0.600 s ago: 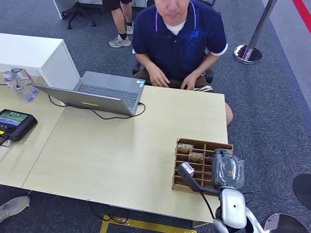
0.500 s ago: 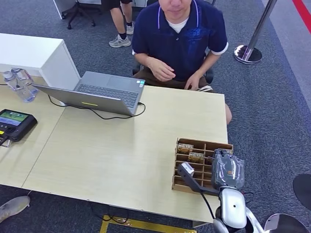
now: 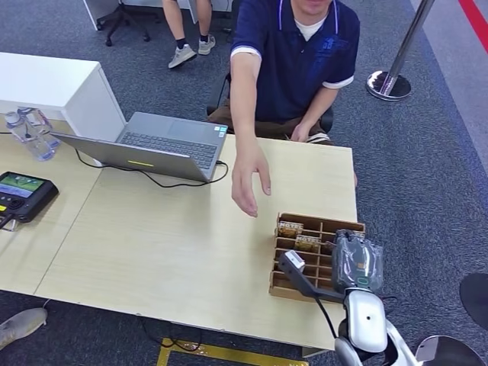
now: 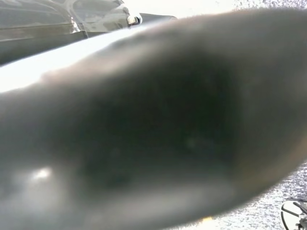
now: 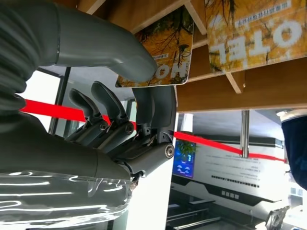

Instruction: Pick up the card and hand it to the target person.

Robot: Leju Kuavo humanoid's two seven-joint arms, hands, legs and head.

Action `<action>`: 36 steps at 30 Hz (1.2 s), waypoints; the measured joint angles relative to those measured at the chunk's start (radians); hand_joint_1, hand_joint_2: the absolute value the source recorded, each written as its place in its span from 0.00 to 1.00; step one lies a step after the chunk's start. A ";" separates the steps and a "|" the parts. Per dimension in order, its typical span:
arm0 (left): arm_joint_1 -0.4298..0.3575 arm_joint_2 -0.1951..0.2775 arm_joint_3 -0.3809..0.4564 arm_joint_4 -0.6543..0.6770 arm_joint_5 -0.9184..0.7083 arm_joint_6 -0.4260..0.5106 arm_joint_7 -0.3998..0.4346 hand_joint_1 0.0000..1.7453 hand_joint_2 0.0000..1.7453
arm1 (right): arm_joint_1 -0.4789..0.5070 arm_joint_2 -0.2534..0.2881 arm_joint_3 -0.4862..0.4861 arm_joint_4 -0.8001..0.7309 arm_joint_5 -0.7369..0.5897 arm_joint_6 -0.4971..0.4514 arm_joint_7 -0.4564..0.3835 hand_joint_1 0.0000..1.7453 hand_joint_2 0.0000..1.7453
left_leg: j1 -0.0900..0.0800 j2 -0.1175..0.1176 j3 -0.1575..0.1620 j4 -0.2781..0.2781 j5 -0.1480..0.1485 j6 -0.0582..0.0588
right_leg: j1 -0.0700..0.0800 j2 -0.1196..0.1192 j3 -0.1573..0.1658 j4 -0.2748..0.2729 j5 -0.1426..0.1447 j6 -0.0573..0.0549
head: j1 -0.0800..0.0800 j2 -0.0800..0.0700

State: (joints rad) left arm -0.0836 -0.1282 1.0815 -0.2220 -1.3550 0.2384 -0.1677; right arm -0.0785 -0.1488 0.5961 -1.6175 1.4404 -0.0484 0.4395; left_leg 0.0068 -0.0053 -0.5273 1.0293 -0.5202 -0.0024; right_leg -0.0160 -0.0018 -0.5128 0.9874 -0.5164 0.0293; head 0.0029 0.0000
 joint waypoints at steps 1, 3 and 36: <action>0.000 0.000 0.000 0.000 0.000 0.001 -0.001 0.00 0.00 | -0.008 0.000 -0.001 0.000 -0.004 0.001 -0.001 0.87 1.00 | 0.000 0.000 0.000 0.000 0.000 0.000 | 0.000 0.000 0.000 0.000 0.000 0.000 | 0.000 0.000; 0.000 0.000 0.000 0.000 0.000 0.003 -0.002 0.00 0.00 | -0.025 0.000 -0.003 -0.002 -0.011 0.003 -0.004 0.87 1.00 | 0.000 0.000 0.000 0.000 0.000 0.000 | 0.000 0.000 0.000 0.000 0.000 0.000 | 0.000 0.000; -0.001 0.000 -0.003 0.000 -0.021 0.003 -0.006 0.00 0.00 | -0.267 0.058 0.000 0.037 -0.088 0.088 -0.042 0.87 1.00 | 0.000 0.000 -0.001 0.000 0.000 0.000 | 0.000 0.000 0.000 0.000 0.000 0.000 | 0.000 0.000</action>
State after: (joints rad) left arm -0.0848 -0.1286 1.0788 -0.2220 -1.3760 0.2419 -0.1736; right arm -0.3455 -0.0904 0.5959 -1.5808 1.3520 0.0393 0.3975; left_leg 0.0069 -0.0053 -0.5281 1.0294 -0.5200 -0.0022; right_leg -0.0160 -0.0019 -0.5131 0.9875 -0.5163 0.0292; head 0.0030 0.0000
